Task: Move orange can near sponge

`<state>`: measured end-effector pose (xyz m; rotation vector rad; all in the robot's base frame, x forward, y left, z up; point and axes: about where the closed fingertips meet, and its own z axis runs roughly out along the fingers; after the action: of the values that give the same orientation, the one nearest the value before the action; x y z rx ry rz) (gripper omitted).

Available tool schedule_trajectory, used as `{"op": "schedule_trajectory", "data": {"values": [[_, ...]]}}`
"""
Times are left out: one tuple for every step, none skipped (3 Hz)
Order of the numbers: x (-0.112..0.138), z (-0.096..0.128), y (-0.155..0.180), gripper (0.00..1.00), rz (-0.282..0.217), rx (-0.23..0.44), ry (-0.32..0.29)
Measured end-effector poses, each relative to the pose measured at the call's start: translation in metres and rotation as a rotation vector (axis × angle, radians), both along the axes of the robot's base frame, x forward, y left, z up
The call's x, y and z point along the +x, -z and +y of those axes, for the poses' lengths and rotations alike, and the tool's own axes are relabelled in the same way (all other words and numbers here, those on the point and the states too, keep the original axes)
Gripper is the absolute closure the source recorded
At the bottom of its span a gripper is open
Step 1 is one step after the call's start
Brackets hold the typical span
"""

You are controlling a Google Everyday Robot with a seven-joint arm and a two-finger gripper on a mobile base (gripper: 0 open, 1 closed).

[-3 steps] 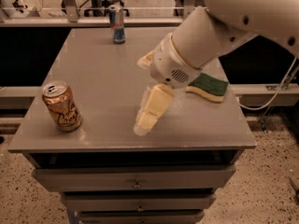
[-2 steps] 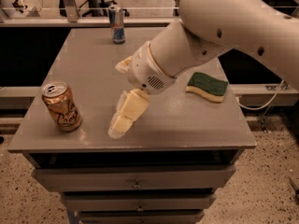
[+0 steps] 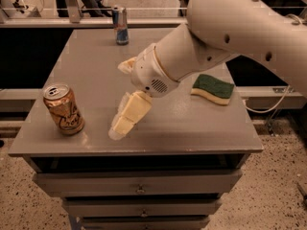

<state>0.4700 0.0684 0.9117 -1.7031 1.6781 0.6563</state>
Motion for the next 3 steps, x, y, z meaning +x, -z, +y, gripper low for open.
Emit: {"op": "schedule_trajectory", "data": {"values": [[0.015, 0.032, 0.012, 0.00, -0.018, 0.112, -0.023], [0.025, 0.069, 0.023, 0.00, -0.022, 0.221, -0.048], [0.028, 0.104, 0.029, 0.00, 0.004, 0.314, -0.063]]}}
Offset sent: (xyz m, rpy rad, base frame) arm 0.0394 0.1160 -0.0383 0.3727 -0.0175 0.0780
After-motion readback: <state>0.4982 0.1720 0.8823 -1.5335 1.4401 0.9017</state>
